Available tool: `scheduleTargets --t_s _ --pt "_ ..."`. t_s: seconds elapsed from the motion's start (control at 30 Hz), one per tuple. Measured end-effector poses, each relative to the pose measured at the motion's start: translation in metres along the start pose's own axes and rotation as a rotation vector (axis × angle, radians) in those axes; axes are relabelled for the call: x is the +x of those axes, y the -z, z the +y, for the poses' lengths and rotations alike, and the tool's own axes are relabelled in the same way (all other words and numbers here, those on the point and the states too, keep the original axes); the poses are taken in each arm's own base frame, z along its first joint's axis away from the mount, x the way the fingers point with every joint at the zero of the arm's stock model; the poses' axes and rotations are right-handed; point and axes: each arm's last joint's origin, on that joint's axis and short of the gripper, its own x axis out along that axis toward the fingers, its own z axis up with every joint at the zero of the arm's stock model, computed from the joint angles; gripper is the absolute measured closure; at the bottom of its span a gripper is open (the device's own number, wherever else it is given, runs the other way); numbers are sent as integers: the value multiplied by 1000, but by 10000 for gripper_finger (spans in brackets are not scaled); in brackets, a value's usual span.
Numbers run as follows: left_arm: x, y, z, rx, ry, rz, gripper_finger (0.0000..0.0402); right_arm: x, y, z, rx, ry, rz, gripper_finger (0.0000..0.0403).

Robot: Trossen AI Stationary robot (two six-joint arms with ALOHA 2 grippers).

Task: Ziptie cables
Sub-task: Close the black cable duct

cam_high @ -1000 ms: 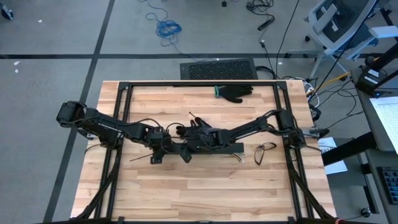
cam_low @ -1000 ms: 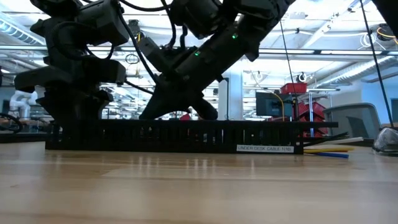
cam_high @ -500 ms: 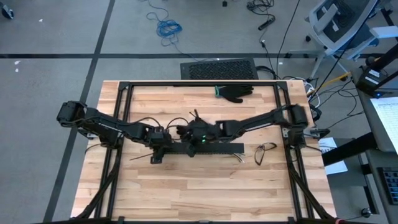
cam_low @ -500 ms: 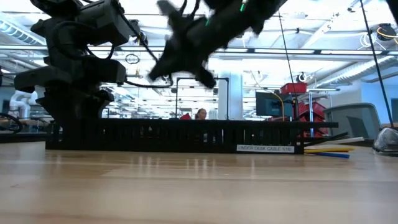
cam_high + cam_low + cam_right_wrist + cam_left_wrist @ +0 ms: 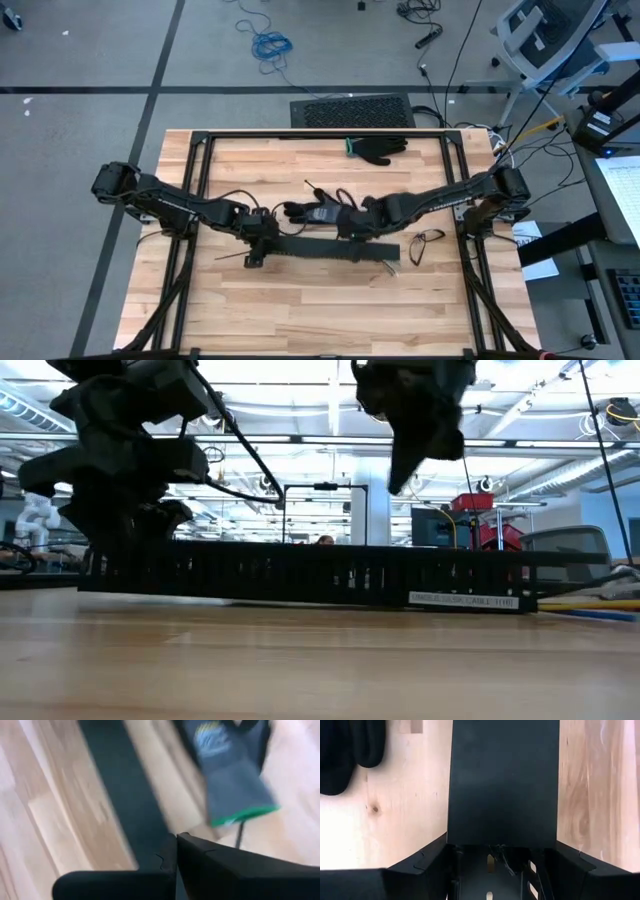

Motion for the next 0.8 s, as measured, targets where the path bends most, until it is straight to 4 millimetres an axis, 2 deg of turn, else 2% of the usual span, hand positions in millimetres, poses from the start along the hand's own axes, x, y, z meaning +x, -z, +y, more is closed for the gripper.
scheduleTargets --t_s 0.2,0.33,0.47,0.63,0.8 --pt "-1 -6 -5 -161 9 -62 153 25 21 19 11 5 75 403" --pt "4 -12 -10 -191 5 -114 153 41 17 30 37 -21 6 403" --pt "17 -11 -15 -172 2 -73 153 55 11 35 54 -57 -37 403" --pt "34 -11 -17 -164 -11 -43 152 58 8 34 34 -66 -53 403" --pt "38 -17 -17 -164 -14 -55 152 59 4 28 10 -51 -55 403"
